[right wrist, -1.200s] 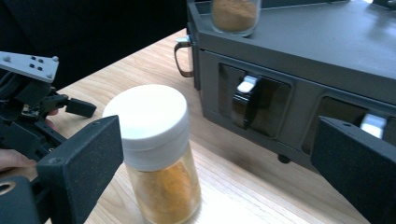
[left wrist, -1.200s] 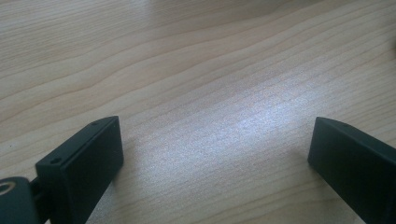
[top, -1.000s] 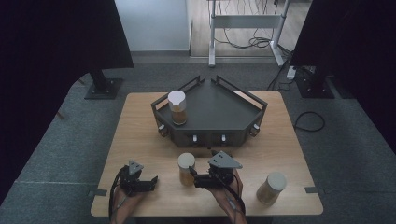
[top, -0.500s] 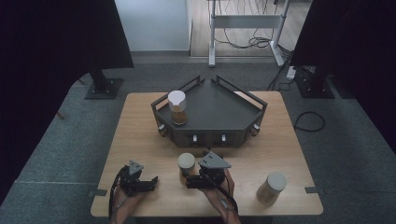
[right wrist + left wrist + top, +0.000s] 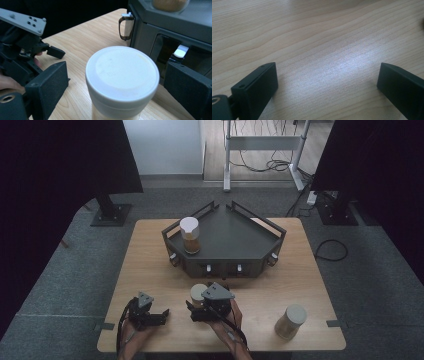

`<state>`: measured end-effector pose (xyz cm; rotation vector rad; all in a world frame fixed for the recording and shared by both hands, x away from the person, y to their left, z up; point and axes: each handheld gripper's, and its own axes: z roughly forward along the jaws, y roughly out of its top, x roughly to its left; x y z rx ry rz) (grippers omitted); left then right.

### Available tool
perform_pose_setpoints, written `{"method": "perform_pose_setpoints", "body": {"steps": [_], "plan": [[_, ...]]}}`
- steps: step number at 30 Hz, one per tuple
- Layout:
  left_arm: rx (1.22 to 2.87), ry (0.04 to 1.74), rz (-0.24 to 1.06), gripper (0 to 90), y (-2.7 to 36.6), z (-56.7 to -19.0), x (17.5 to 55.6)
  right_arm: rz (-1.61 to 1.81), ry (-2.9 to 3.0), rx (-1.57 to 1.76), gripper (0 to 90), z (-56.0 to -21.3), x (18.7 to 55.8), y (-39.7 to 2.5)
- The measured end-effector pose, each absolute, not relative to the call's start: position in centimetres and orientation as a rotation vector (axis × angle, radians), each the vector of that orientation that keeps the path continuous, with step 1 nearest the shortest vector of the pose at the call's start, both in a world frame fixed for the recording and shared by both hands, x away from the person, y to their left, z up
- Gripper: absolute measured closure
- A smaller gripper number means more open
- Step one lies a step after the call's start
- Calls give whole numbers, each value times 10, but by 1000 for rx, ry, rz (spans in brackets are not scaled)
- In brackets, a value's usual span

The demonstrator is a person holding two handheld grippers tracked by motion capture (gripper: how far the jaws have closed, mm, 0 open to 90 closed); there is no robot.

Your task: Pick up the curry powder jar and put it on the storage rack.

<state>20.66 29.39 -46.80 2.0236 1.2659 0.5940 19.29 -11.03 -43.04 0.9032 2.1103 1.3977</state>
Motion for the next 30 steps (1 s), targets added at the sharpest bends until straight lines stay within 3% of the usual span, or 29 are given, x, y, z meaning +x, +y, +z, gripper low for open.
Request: {"method": "perform_pose_setpoints", "body": {"steps": [6, 11, 30], "plan": [[2024, 1265, 594, 29, 294, -468, 207, 1362, 2084, 891, 169, -435, 190, -104], [2024, 1263, 593, 30, 294, -468, 207, 1379, 2053, 876, 321, -439, 184, -107], [2029, 1255, 589, 29, 294, -468, 207, 1399, 2028, 906, 329, -440, 178, -110]]}}
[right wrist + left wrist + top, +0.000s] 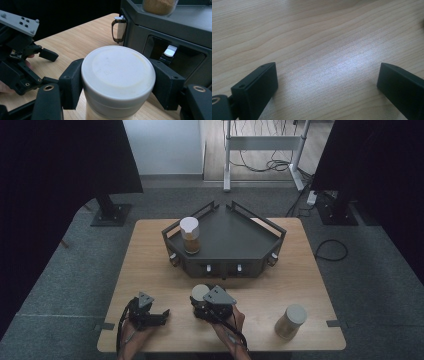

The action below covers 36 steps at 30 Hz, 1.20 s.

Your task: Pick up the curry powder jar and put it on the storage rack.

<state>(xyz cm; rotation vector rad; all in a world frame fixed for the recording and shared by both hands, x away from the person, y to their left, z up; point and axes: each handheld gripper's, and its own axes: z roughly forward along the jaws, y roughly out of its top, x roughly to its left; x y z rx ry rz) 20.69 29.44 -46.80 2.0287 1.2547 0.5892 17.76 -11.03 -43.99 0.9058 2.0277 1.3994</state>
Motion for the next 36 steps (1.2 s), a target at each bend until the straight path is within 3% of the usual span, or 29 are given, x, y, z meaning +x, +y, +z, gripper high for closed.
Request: {"method": "perform_pose_setpoints", "body": {"steps": [36], "plan": [[2024, 1263, 594, 30, 293, -468, 207, 1480, 1917, 929, 330, -389, 168, -148]]}}
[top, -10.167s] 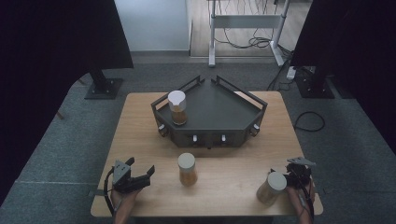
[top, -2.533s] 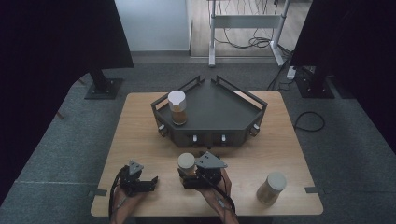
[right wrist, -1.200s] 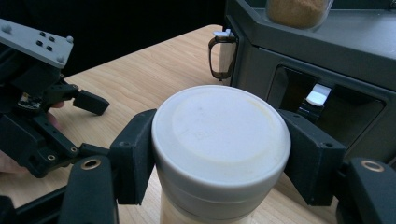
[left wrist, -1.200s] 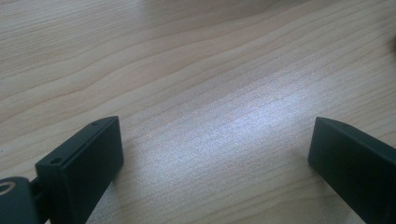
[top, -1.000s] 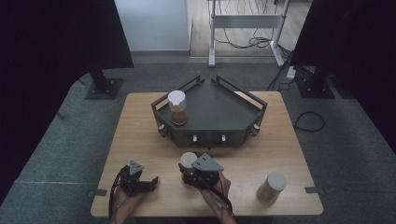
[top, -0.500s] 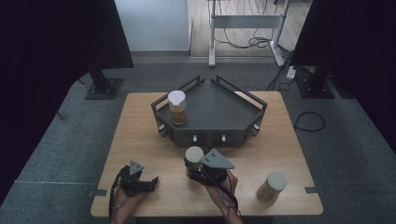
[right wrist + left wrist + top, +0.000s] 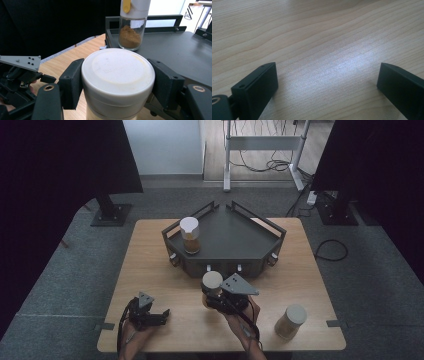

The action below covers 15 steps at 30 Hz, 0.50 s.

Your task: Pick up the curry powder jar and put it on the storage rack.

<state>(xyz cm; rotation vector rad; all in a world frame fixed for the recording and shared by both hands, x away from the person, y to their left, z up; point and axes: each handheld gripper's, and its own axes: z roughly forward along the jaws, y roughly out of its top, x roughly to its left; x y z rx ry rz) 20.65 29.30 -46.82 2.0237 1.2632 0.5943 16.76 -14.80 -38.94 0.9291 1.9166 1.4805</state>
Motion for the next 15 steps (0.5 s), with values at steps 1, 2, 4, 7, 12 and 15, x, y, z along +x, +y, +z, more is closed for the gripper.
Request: {"method": "perform_pose_setpoints", "body": {"steps": [1, 2, 4, 7, 12, 15], "plan": [[2024, 1263, 594, 30, 293, -468, 207, 1484, 1915, 931, 330, -388, 168, -149], [2024, 1263, 594, 30, 293, -468, 207, 1487, 1914, 933, 330, -386, 168, -150], [2024, 1263, 594, 30, 293, -468, 206, 1487, 1910, 935, 330, -383, 168, -151], [2024, 1263, 594, 30, 293, -468, 206, 1484, 1904, 934, 330, -380, 167, -152], [2024, 1263, 594, 30, 293, -468, 207, 1498, 1896, 930, 330, -369, 170, -158], [2024, 1263, 594, 30, 293, -468, 207, 1493, 1894, 922, 331, -362, 172, -159]]}}
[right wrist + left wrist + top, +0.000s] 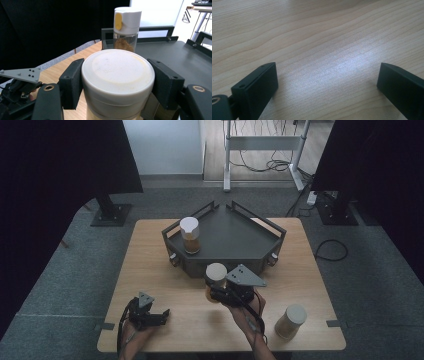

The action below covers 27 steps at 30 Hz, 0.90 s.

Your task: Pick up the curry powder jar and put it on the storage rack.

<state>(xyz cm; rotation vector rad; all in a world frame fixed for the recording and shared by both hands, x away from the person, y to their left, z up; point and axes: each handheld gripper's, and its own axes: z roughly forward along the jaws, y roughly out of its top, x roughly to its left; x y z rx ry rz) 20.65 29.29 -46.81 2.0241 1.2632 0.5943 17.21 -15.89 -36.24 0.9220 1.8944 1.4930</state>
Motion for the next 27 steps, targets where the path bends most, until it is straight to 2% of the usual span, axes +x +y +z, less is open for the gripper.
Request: {"method": "perform_pose_setpoints", "body": {"steps": [27], "plan": [[2026, 1263, 594, 30, 293, -468, 207, 1445, 1904, 919, 331, -324, 214, -169]]}}
